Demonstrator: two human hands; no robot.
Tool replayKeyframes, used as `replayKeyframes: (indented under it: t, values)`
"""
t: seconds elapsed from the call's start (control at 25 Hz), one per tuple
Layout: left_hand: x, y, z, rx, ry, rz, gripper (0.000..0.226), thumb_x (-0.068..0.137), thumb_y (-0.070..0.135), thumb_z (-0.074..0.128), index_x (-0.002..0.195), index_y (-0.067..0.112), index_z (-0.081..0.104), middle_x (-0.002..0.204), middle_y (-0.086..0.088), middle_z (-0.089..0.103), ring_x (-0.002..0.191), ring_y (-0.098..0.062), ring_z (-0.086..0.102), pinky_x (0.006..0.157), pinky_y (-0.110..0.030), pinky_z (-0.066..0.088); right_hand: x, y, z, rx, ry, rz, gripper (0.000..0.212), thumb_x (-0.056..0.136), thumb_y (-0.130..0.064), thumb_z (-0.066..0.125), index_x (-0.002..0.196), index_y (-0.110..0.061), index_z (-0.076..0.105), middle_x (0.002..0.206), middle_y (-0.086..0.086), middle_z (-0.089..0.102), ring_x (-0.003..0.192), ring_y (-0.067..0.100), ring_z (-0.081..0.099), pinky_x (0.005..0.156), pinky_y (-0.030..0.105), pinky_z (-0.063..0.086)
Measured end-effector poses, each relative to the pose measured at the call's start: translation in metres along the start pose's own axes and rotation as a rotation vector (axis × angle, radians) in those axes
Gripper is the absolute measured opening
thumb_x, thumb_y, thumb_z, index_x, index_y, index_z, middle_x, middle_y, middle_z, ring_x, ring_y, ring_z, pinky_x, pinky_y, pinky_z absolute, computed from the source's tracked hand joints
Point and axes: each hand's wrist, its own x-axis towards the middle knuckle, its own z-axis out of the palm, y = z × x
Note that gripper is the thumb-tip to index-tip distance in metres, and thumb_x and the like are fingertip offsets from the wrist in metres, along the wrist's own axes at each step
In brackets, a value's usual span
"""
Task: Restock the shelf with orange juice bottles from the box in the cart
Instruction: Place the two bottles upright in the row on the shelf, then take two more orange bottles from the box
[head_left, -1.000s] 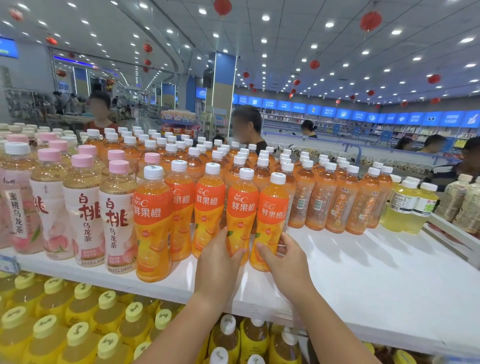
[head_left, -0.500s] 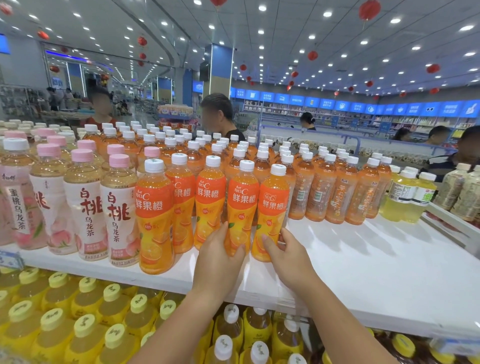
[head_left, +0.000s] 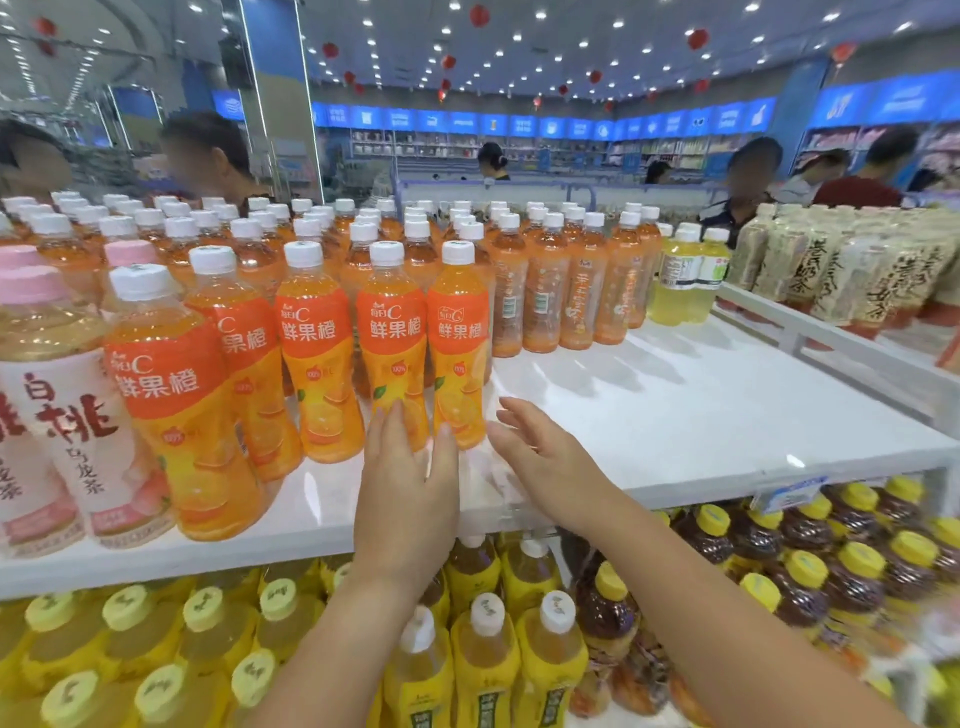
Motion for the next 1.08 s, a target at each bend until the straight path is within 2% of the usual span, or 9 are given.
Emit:
replayKeyframes:
  t: [0.08, 0.16, 0.32, 0.48, 0.56, 0.68, 0.84, 0.96, 1.08]
  values:
    - [-0.016, 0.019, 0.008, -0.012, -0.021, 0.036, 0.044, 0.102, 0.038, 0.048, 0.145, 0.031, 0.043, 0.145, 0.014, 0.046, 0.134, -0.004, 0.04, 0.112, -0.03, 0.035, -0.02, 0.003, -0.015, -0.004, 0.013, -0.015, 0.063, 0.098, -0.053, 0.052, 0.154, -0.026, 0.037, 0.153, -0.011, 0.046, 0.138, 0.005, 0.044, 0.116, 0.033, 0.037]
    - [-0.035, 0.038, 0.02, -0.023, -0.068, 0.017, 0.054, 0.101, 0.039, 0.05, 0.152, 0.027, 0.037, 0.153, 0.012, 0.04, 0.139, -0.004, 0.035, 0.115, -0.027, 0.03, -0.045, 0.006, -0.035, -0.003, 0.034, -0.025, 0.061, 0.099, -0.049, 0.052, 0.153, -0.025, 0.038, 0.151, -0.012, 0.047, 0.137, 0.002, 0.044, 0.115, 0.029, 0.036]
    - [-0.082, 0.068, 0.065, -0.073, -0.21, 0.019, 0.058, 0.1, 0.047, 0.049, 0.154, 0.028, 0.034, 0.157, 0.011, 0.036, 0.144, -0.007, 0.033, 0.118, -0.042, 0.034, -0.112, 0.027, -0.094, 0.013, 0.108, -0.02, 0.056, 0.101, -0.043, 0.052, 0.152, -0.026, 0.038, 0.147, -0.013, 0.048, 0.134, -0.001, 0.043, 0.113, 0.026, 0.036]
    - [-0.153, 0.102, 0.121, -0.101, -0.446, -0.016, 0.061, 0.1, 0.054, 0.047, 0.154, 0.031, 0.033, 0.158, 0.012, 0.036, 0.143, -0.008, 0.036, 0.117, -0.042, 0.035, -0.198, 0.063, -0.163, 0.04, 0.198, 0.052, 0.069, 0.093, -0.058, 0.05, 0.154, -0.031, 0.034, 0.154, -0.015, 0.042, 0.14, 0.002, 0.039, 0.116, 0.031, 0.035]
    - [-0.19, 0.117, 0.152, -0.097, -0.541, -0.03, 0.061, 0.099, 0.055, 0.046, 0.153, 0.03, 0.035, 0.157, 0.013, 0.037, 0.142, -0.008, 0.037, 0.118, -0.042, 0.034, -0.245, 0.086, -0.195, 0.052, 0.255, 0.114, 0.062, 0.097, -0.053, 0.051, 0.153, -0.033, 0.035, 0.155, -0.014, 0.042, 0.142, 0.003, 0.039, 0.116, 0.035, 0.037]
    - [-0.252, 0.143, 0.204, -0.129, -0.692, -0.048, 0.065, 0.098, 0.06, 0.042, 0.155, 0.029, 0.034, 0.158, 0.013, 0.037, 0.143, -0.008, 0.037, 0.119, -0.041, 0.033, -0.321, 0.12, -0.243, 0.066, 0.336, 0.203, 0.056, 0.099, -0.05, 0.05, 0.152, -0.034, 0.037, 0.152, -0.016, 0.044, 0.14, 0.003, 0.04, 0.108, 0.026, 0.038]
    - [-0.329, 0.17, 0.271, -0.141, -0.886, -0.089, 0.062, 0.1, 0.058, 0.042, 0.155, 0.03, 0.032, 0.159, 0.014, 0.033, 0.145, -0.009, 0.033, 0.116, -0.034, 0.032, -0.415, 0.169, -0.299, 0.108, 0.485, 0.316, 0.066, 0.093, -0.056, 0.049, 0.153, -0.03, 0.036, 0.153, -0.014, 0.043, 0.141, 0.005, 0.039, 0.11, 0.027, 0.035]
    - [-0.384, 0.179, 0.318, -0.173, -1.032, -0.111, 0.066, 0.098, 0.059, 0.047, 0.155, 0.031, 0.031, 0.159, 0.015, 0.032, 0.145, -0.008, 0.033, 0.117, -0.034, 0.031, -0.484, 0.208, -0.326, 0.116, 0.604, 0.404, 0.055, 0.101, -0.044, 0.05, 0.152, -0.029, 0.036, 0.153, -0.013, 0.043, 0.142, 0.005, 0.038, 0.115, 0.03, 0.035]
    - [-0.442, 0.188, 0.38, -0.129, -1.265, -0.142, 0.066, 0.098, 0.054, 0.051, 0.155, 0.026, 0.032, 0.157, 0.012, 0.036, 0.144, -0.009, 0.035, 0.119, -0.036, 0.031, -0.557, 0.259, -0.346, 0.146, 0.789, 0.573, 0.049, 0.103, -0.036, 0.05, 0.15, -0.027, 0.038, 0.148, -0.011, 0.044, 0.139, 0.003, 0.038, 0.111, 0.022, 0.032]
